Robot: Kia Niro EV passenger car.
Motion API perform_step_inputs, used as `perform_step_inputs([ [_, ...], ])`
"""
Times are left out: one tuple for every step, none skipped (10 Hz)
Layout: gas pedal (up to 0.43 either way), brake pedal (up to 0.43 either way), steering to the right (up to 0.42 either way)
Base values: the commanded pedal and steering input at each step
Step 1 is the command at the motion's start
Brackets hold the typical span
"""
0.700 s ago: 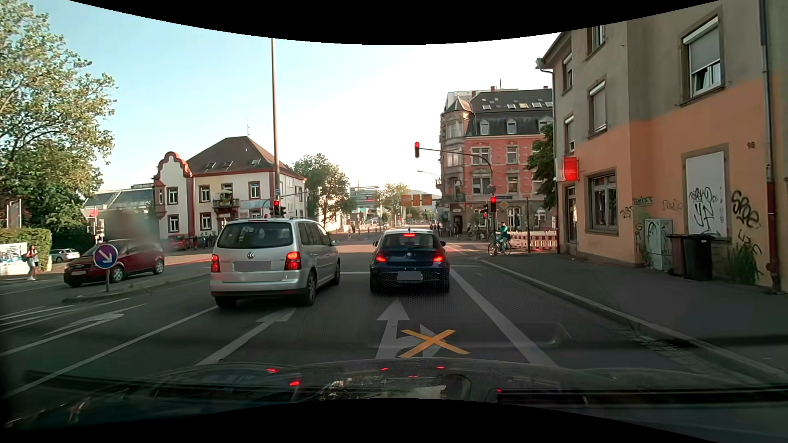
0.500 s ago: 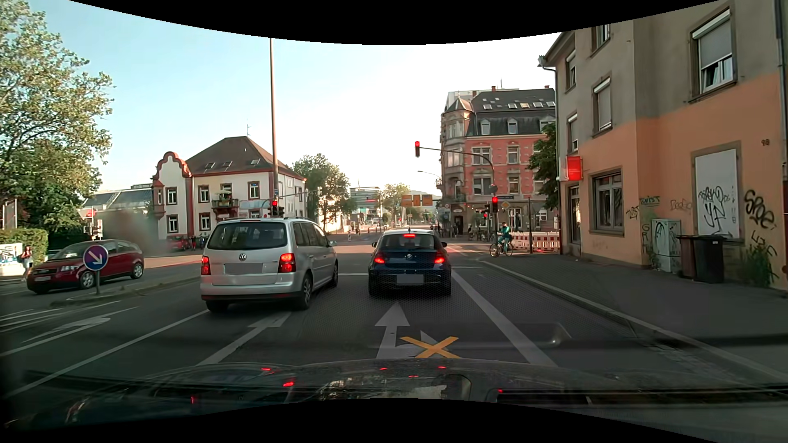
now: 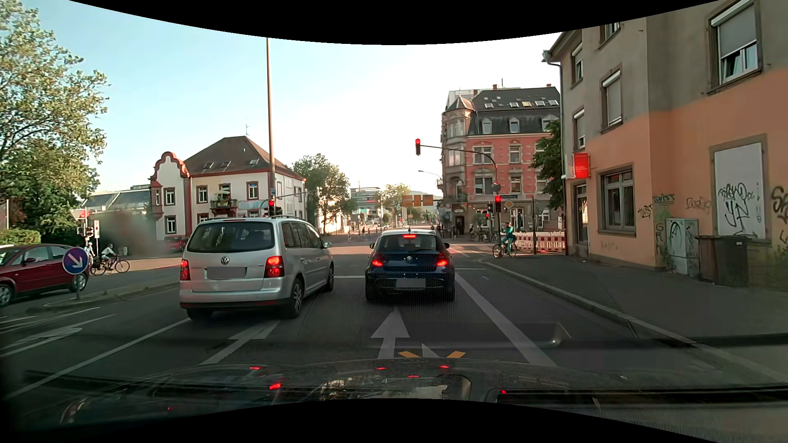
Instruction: Follow the waypoints while adhering to traffic rules and regulations
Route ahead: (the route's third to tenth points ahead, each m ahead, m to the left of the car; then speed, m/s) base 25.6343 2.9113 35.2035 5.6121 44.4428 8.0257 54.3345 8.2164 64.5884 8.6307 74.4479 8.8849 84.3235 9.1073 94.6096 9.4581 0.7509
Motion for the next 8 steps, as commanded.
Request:
perform_step_inputs([
  [0.000, 0.238, -0.019],
  [0.000, 0.238, -0.019],
  [0.000, 0.238, -0.019],
  [0.000, 0.238, -0.019],
  [0.000, 0.238, -0.018],
  [0.000, 0.238, -0.018],
  [0.000, 0.238, -0.019],
  [0.000, 0.238, -0.019],
])
